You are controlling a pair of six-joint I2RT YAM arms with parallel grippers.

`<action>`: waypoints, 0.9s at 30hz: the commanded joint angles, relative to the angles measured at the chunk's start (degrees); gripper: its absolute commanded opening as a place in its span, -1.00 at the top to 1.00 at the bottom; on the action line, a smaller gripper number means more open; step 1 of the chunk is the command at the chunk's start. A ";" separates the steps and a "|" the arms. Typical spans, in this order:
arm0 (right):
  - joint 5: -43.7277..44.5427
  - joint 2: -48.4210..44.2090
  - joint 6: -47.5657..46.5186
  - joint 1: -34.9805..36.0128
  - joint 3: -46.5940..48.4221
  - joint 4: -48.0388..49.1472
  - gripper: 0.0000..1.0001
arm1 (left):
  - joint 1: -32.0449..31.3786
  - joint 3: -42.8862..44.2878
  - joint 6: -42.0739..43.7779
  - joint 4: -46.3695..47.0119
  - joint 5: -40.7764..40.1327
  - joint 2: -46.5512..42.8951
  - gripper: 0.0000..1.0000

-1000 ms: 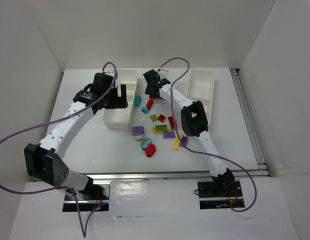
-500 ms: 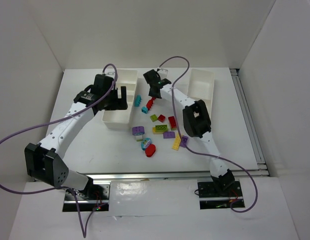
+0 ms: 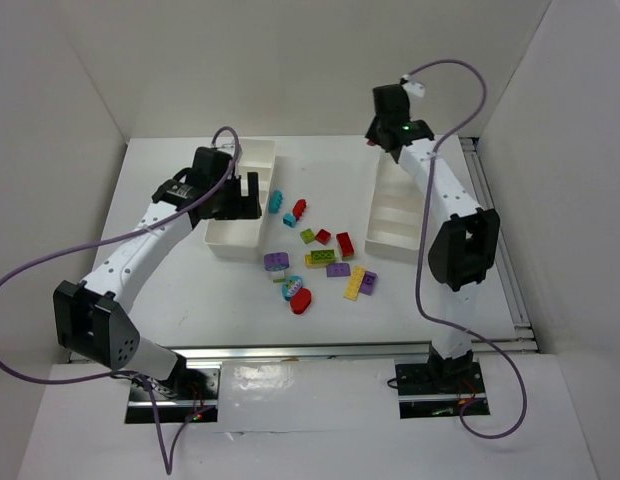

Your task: Sort the legos into containers by color

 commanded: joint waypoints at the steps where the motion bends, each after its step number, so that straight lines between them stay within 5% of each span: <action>1: 0.32 -0.90 -0.99 -4.54 -5.03 1.18 0.46 | -0.94 3.07 -0.51 0.87 1.11 1.98 -0.99; 7: -0.31 5.58 -2.22 -9.03 -0.83 0.65 0.34 | -1.48 4.92 0.02 0.87 1.11 3.22 -0.99; 9: -0.83 8.66 -2.22 -9.73 2.86 -0.14 -0.06 | -1.48 4.93 0.02 0.87 1.11 3.22 -0.99; 12: -0.31 10.25 -2.22 -10.35 8.14 -2.60 -0.92 | -2.00 5.54 0.02 0.26 1.64 3.22 -0.99; 15: 1.01 7.54 -3.36 -9.03 5.96 -1.65 -0.92 | -2.00 6.16 0.55 -0.97 0.59 3.75 -0.99; 19: -0.39 2.35 -4.41 -2.73 0.33 1.17 -0.61 | -2.00 7.30 0.55 -2.29 -3.80 3.75 -0.99; 27: -5.91 7.60 -0.83 12.32 -0.56 -0.41 -0.85 | 4.93 5.11 -3.85 -3.79 -5.39 -0.38 -0.96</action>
